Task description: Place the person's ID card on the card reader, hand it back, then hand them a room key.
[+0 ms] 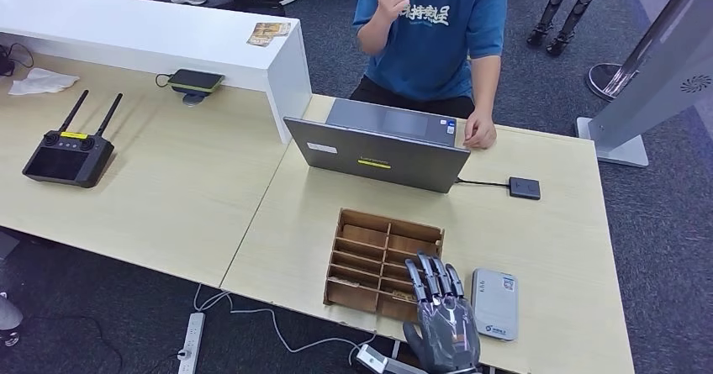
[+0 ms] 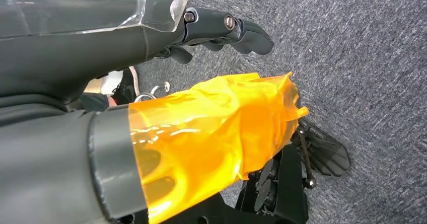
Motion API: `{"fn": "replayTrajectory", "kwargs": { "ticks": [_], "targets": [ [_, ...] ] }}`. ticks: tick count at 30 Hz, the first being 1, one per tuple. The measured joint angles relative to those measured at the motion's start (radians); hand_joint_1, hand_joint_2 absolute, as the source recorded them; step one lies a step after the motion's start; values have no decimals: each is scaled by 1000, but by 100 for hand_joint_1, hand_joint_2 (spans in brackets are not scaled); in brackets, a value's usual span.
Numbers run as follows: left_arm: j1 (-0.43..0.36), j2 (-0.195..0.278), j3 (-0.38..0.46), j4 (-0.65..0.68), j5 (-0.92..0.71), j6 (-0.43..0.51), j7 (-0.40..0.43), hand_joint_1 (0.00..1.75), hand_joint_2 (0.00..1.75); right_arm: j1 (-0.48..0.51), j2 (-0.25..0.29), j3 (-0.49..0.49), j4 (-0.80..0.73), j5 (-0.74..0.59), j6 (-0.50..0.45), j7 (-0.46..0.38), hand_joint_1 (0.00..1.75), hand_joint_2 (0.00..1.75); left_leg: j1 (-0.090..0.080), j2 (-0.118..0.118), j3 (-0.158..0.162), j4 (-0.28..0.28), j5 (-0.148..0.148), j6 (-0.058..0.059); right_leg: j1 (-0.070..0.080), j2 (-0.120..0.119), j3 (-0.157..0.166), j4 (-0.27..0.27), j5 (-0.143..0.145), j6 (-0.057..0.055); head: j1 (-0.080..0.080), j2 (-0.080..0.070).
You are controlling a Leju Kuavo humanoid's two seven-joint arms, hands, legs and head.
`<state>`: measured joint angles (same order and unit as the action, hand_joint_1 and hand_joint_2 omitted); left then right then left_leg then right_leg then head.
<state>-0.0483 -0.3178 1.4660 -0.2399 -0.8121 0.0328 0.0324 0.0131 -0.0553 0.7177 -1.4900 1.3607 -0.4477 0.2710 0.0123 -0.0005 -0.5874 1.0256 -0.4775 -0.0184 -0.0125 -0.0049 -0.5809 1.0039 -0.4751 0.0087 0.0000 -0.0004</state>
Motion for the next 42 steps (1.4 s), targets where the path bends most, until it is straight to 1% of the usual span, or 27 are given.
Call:
{"fn": "replayTrajectory", "kwargs": {
  "ticks": [8, 28, 29, 30, 31, 32, 33, 34, 35, 37, 42],
  "targets": [
    [0, 0, 0, 0, -3, -3, 5, 0, 0, -30, -1, 14, 36, -15, 46, 12, 0, 175, 0, 0, 0, 0, 0, 0, 0, 0, 0, 0, 0, 0, 0, 0],
    [0, 0, 0, 0, 2, -3, 6, 0, 0, -37, -6, 24, 44, -37, 42, 19, 0, 175, 0, 0, 0, 0, 0, 0, 0, 0, 0, 0, 0, 0, 0, 0],
    [0, 0, 0, 0, 2, -3, 6, 0, 0, -37, -6, 24, 44, -38, 41, 18, 6, 175, 0, 0, 0, 0, 0, 0, 0, 0, 0, 0, 0, 0, 0, 0],
    [0, 0, 0, 0, 2, -3, 6, 0, 0, -37, -6, 24, 44, -39, 41, 18, 32, 175, 0, 0, 0, 0, 0, 0, 0, 0, 0, 0, 0, 0, 0, 0],
    [0, 0, 0, 0, 2, -3, 6, 0, 0, -37, -6, 24, 44, -39, 41, 18, 65, 175, 0, 0, 0, 0, 0, 0, 0, 0, 0, 0, 0, 0, 0, 0],
    [0, 0, 0, 0, 2, -3, 6, 0, 0, -37, -6, 24, 44, -39, 40, 17, 103, 175, 0, 0, 0, 0, 0, 0, 0, 0, 0, 0, 0, 0, 0, 0],
    [0, 0, 0, 0, 2, -3, 6, 0, 0, -37, -6, 24, 44, -41, 40, 16, 134, 175, 0, 0, 0, 0, 0, 0, 0, 0, 0, 0, 0, 0, 0, 0],
    [0, 0, 0, 0, 2, -3, 6, 0, 0, -36, -6, 24, 44, -43, 39, 15, 149, 175, 0, 0, 0, 0, 0, 0, 0, 0, 0, 0, 0, 0, 0, 0],
    [0, 0, 0, 0, 2, -3, 6, 0, 0, -36, -6, 24, 43, -47, 38, 13, 158, 175, 0, 0, 0, 0, 0, 0, 0, 0, 0, 0, 0, 0, 0, 0],
    [0, 0, 0, 0, 2, -3, 6, 0, 0, -36, -6, 24, 42, -53, 37, 10, 166, 175, 0, 0, 0, 0, 0, 0, 0, 0, 0, 0, 0, 0, 0, 0],
    [0, 0, 0, 0, 2, -3, 6, 0, 0, -36, -6, 24, 41, -59, 35, 7, 167, 175, 0, 0, 0, 0, 0, 0, 0, 0, 0, 0, 0, 0, 0, 0]
  ]
}}
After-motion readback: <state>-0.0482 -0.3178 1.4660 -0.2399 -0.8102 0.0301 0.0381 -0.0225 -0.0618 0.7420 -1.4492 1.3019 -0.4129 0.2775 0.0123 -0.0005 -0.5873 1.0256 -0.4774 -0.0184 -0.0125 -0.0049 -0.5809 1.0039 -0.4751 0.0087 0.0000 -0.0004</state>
